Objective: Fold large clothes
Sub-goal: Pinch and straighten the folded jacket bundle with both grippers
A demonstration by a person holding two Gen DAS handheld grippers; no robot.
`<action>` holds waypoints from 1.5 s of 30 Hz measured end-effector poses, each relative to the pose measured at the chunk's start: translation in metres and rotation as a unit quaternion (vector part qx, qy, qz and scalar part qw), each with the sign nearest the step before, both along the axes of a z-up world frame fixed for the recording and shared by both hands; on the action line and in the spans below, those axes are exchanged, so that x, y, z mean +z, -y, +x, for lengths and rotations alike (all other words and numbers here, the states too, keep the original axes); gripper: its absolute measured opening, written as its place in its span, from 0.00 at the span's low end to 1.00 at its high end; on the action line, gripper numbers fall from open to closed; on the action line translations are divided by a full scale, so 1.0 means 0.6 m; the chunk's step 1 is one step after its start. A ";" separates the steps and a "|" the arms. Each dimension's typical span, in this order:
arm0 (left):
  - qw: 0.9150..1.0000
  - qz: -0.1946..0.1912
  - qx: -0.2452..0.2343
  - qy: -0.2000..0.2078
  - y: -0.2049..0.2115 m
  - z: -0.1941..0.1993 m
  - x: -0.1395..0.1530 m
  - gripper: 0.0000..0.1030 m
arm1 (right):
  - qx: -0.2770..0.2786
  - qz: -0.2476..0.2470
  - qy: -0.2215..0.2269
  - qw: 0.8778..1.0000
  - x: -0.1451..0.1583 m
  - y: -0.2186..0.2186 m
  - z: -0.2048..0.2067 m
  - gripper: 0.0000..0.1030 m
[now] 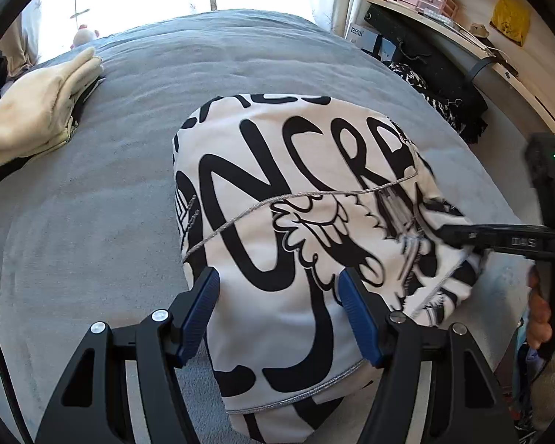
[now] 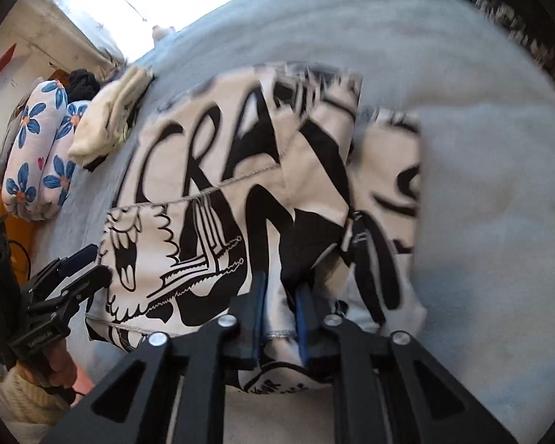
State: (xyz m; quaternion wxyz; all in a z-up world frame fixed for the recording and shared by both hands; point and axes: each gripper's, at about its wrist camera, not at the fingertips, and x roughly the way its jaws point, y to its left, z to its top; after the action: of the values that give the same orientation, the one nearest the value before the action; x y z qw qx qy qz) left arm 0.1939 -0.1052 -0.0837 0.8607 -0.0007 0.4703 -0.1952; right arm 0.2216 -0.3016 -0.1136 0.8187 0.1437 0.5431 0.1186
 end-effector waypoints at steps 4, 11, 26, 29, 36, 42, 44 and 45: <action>1.000 -0.007 -0.001 0.012 0.000 -0.003 0.007 0.63 | -0.043 0.012 0.074 0.996 0.067 0.037 -0.047 0.10; 0.998 0.045 -0.011 0.040 0.042 -0.004 -0.035 0.74 | -0.062 -0.017 0.007 0.998 -0.049 0.040 -0.035 0.12; 0.999 0.001 0.041 0.034 0.005 0.082 0.024 0.74 | -0.118 0.021 0.061 0.991 0.044 0.108 0.062 0.64; 0.998 -0.006 0.058 0.008 0.000 0.133 0.006 0.74 | -0.133 0.059 0.018 0.989 -0.007 0.127 0.128 0.64; 0.996 -0.043 0.068 -0.045 -0.005 0.190 -0.036 0.73 | -0.121 0.102 -0.022 0.987 -0.067 0.121 0.179 0.06; 0.998 -0.029 0.050 -0.005 0.016 0.165 -0.035 0.68 | -0.137 0.033 0.034 0.989 -0.029 0.125 0.117 0.05; 0.999 -0.006 0.047 0.011 0.029 0.157 -0.046 0.68 | -0.138 0.041 -0.006 0.990 -0.076 0.123 0.127 0.05; 0.999 0.001 0.046 0.014 0.031 0.154 -0.044 0.68 | -0.138 0.043 -0.015 0.989 -0.091 0.123 0.129 0.06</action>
State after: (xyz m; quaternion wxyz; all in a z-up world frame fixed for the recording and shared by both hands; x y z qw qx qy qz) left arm 0.2863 -0.1239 -0.1103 0.8751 -0.0189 0.4582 -0.1550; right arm 0.2990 -0.3753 -0.1682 0.8122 0.2543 0.5243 0.0260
